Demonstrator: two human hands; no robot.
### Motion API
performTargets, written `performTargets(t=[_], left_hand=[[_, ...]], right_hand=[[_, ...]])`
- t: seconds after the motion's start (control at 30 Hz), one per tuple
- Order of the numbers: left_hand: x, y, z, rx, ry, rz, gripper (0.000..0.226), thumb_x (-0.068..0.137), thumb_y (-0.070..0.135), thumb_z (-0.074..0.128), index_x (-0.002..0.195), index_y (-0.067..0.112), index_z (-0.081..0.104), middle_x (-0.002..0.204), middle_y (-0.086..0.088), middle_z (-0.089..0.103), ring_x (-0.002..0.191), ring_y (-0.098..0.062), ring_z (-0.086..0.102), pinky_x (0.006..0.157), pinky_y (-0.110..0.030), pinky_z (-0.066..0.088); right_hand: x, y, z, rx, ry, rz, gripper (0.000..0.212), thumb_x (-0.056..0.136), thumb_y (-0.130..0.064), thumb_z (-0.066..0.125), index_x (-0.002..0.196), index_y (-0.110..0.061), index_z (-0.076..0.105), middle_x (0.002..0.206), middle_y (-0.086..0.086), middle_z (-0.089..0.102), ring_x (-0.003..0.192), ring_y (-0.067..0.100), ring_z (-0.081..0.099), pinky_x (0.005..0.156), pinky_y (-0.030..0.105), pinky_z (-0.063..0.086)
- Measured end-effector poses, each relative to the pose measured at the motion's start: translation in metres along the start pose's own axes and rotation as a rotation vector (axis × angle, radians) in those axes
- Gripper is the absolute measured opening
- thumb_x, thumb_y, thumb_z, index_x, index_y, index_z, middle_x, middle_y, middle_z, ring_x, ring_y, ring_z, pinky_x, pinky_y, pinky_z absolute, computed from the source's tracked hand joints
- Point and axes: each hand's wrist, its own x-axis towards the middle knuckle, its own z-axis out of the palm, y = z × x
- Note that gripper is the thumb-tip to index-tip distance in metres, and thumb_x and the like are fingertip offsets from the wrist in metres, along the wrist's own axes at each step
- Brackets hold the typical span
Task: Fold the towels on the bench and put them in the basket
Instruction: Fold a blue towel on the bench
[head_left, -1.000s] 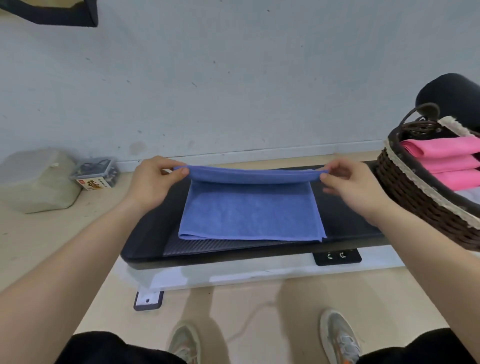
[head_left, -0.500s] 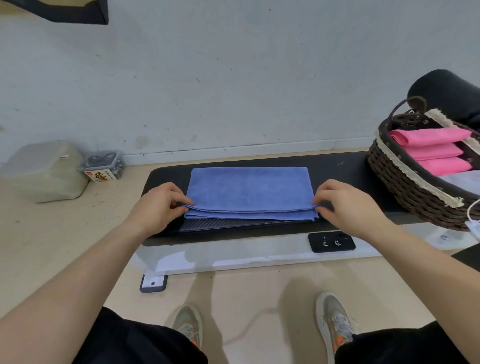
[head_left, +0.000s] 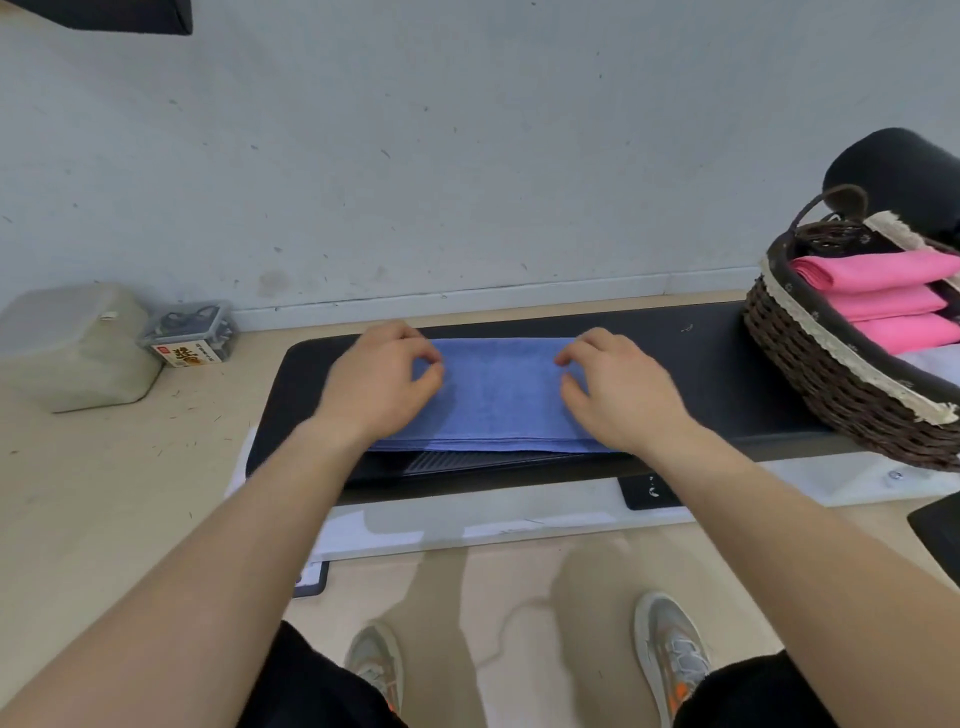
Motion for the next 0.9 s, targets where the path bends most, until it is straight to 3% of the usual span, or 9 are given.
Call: performTargets(t=[0.07, 0.13, 0.27, 0.43, 0.6, 0.67, 0.73, 0.83, 0.9], left_hand=[[0.014, 0.016, 0.023, 0.027, -0.051, 0.037, 0.036, 0.098, 0.039, 0.048, 0.13, 0.027, 0.062, 0.143, 0.005, 0.051, 0.134, -0.017, 0.042, 0.108, -0.038, 0.04], [0.024, 0.025, 0.044, 0.094, -0.144, 0.065, 0.046, 0.102, 0.038, 0.041, 0.146, 0.023, 0.046, 0.159, 0.001, 0.034, 0.148, -0.02, 0.025, 0.119, -0.041, 0.025], [0.029, 0.02, 0.064, 0.195, -0.285, 0.065, 0.058, 0.105, 0.049, 0.024, 0.158, 0.029, 0.014, 0.167, 0.003, 0.007, 0.154, -0.018, 0.001, 0.122, -0.044, 0.004], [0.018, -0.011, 0.06, 0.216, -0.317, -0.052, 0.071, 0.097, 0.067, 0.016, 0.158, 0.036, -0.002, 0.167, 0.003, -0.01, 0.153, -0.016, -0.011, 0.124, -0.044, -0.005], [0.0, -0.014, 0.053, 0.22, -0.316, -0.124, 0.076, 0.095, 0.07, 0.011, 0.158, 0.032, -0.009, 0.166, -0.003, -0.016, 0.153, -0.02, -0.014, 0.124, -0.044, -0.004], [-0.013, -0.011, 0.051, 0.2, -0.324, -0.113, 0.075, 0.097, 0.068, 0.014, 0.158, 0.03, -0.008, 0.166, -0.002, -0.016, 0.152, -0.02, -0.015, 0.124, -0.042, -0.004], [-0.022, -0.012, 0.047, 0.105, -0.296, -0.099, 0.068, 0.101, 0.059, 0.023, 0.159, 0.029, 0.004, 0.167, 0.001, -0.007, 0.153, -0.019, -0.009, 0.124, -0.039, 0.002], [-0.026, -0.021, 0.034, -0.111, -0.079, -0.175, 0.049, 0.103, 0.032, 0.045, 0.151, 0.025, 0.037, 0.161, 0.002, 0.026, 0.149, -0.022, 0.022, 0.118, -0.038, 0.026], [-0.024, -0.024, 0.025, -0.121, 0.024, -0.295, 0.049, 0.097, 0.029, 0.057, 0.144, 0.022, 0.044, 0.149, -0.004, 0.042, 0.135, -0.027, 0.042, 0.106, -0.041, 0.041]], right_hand=[[0.015, -0.018, 0.015, 0.036, -0.079, 0.005, 0.05, 0.098, -0.034, 0.045, 0.145, -0.017, 0.046, 0.151, 0.001, 0.041, 0.134, 0.025, 0.042, 0.103, 0.04, 0.042], [0.027, -0.029, 0.033, 0.025, -0.167, 0.011, 0.064, 0.101, -0.042, 0.038, 0.156, -0.013, 0.025, 0.164, 0.006, 0.02, 0.149, 0.025, 0.021, 0.119, 0.041, 0.025], [0.033, -0.028, 0.059, -0.062, -0.304, 0.032, 0.074, 0.102, -0.057, 0.021, 0.16, -0.015, 0.0, 0.167, 0.003, -0.008, 0.154, 0.02, -0.007, 0.124, 0.044, -0.001], [0.023, 0.0, 0.057, -0.118, -0.339, 0.084, 0.082, 0.094, -0.071, 0.013, 0.159, -0.025, -0.009, 0.165, 0.0, -0.019, 0.152, 0.016, -0.015, 0.123, 0.046, -0.008], [0.007, 0.018, 0.049, -0.138, -0.338, 0.11, 0.083, 0.092, -0.074, 0.008, 0.158, -0.027, -0.014, 0.165, 0.0, -0.021, 0.152, 0.016, -0.018, 0.124, 0.044, -0.005], [0.0, 0.019, 0.046, -0.134, -0.358, 0.105, 0.083, 0.093, -0.073, 0.009, 0.157, -0.027, -0.014, 0.164, 0.0, -0.022, 0.152, 0.016, -0.019, 0.124, 0.044, -0.005], [-0.007, 0.019, 0.042, -0.138, -0.379, 0.098, 0.082, 0.094, -0.071, 0.011, 0.158, -0.026, -0.013, 0.165, 0.001, -0.021, 0.152, 0.017, -0.018, 0.124, 0.045, -0.006], [-0.01, 0.017, 0.031, -0.164, -0.362, 0.034, 0.076, 0.098, -0.065, 0.018, 0.16, -0.024, -0.001, 0.167, -0.001, -0.012, 0.154, 0.02, -0.009, 0.124, 0.047, -0.002], [-0.008, 0.013, 0.022, -0.148, -0.323, -0.061, 0.066, 0.101, -0.058, 0.026, 0.159, -0.026, 0.016, 0.167, -0.004, 0.0, 0.154, 0.02, 0.002, 0.124, 0.045, 0.005]])
